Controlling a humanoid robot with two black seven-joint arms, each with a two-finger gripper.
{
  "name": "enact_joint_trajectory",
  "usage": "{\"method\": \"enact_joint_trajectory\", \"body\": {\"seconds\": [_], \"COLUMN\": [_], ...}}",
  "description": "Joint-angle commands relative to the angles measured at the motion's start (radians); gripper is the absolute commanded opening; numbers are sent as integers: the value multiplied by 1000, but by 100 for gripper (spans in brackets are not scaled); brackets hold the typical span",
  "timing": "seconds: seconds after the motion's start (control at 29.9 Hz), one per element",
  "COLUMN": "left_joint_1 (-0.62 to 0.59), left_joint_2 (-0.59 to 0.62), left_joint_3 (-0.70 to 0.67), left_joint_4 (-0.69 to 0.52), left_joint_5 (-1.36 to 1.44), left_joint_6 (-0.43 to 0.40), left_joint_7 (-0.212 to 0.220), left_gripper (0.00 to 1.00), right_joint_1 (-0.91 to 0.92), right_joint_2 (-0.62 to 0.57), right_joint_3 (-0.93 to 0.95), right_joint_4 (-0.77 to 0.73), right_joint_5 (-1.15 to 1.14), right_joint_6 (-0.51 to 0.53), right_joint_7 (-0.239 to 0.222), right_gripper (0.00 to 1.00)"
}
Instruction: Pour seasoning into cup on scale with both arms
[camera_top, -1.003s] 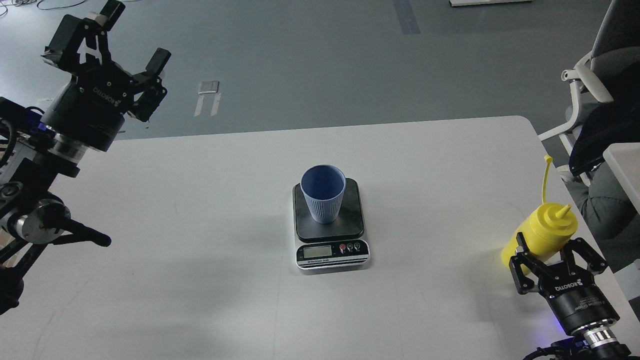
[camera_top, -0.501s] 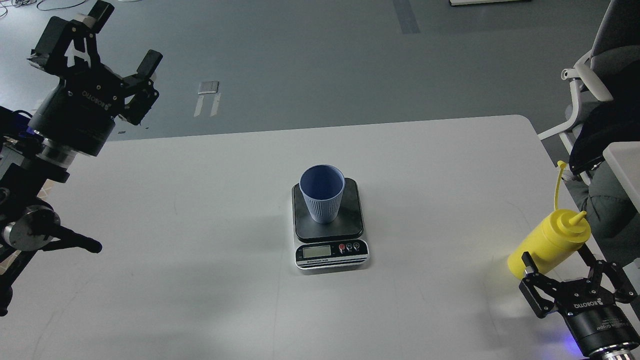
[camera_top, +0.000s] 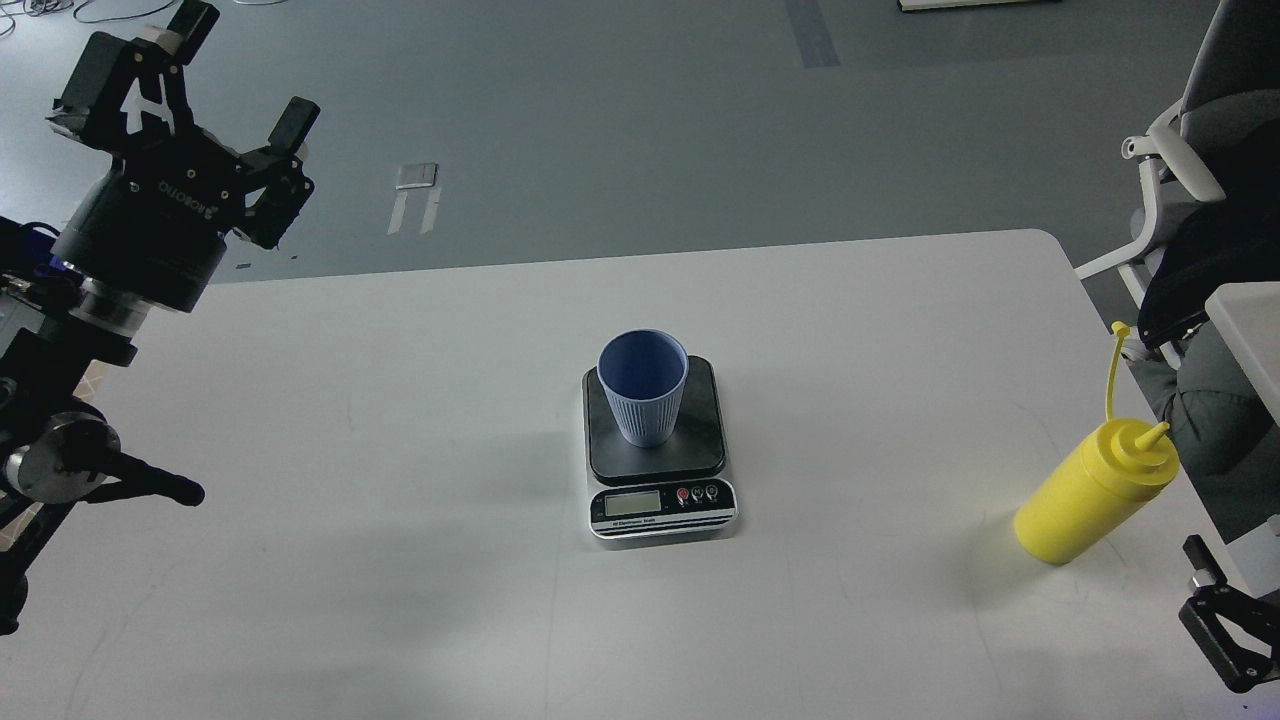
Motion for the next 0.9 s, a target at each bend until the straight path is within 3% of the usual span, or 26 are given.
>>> {"method": "enact_joint_trajectory", "body": {"seconds": [0.0, 0.23, 0.37, 0.57, 0.63, 0.87], "left_joint_1": [0, -1, -1, -6, -24, -110], "left_joint_2": [-12, -35, -55, -64, -79, -138], "left_joint_3": [-2, -6, -22, -28, -26, -25], "left_joint_4": [2, 2, 2, 5, 12, 51], "left_joint_5": [0, -2, -2, -6, -6, -6], "left_joint_6": [1, 7, 8, 8, 7, -16], "left_joint_7": [0, 0, 0, 0, 0, 0], "left_gripper": [99, 98, 99, 98, 98, 99], "right_joint_1": [34, 310, 633, 950, 1091, 1298], "right_joint_2": [-54, -324, -423, -400, -345, -161], "right_joint_3": [121, 200, 169, -11, -133, -324], "right_joint_4": [2, -26, -85, -145, -182, -251], "right_joint_5": [2, -18, -128, -412, -489, -599], "right_joint_6": [0, 0, 0, 0, 0, 0], "right_joint_7": [4, 8, -2, -2, -2, 0], "right_gripper": [99, 98, 99, 99, 99, 99]}}
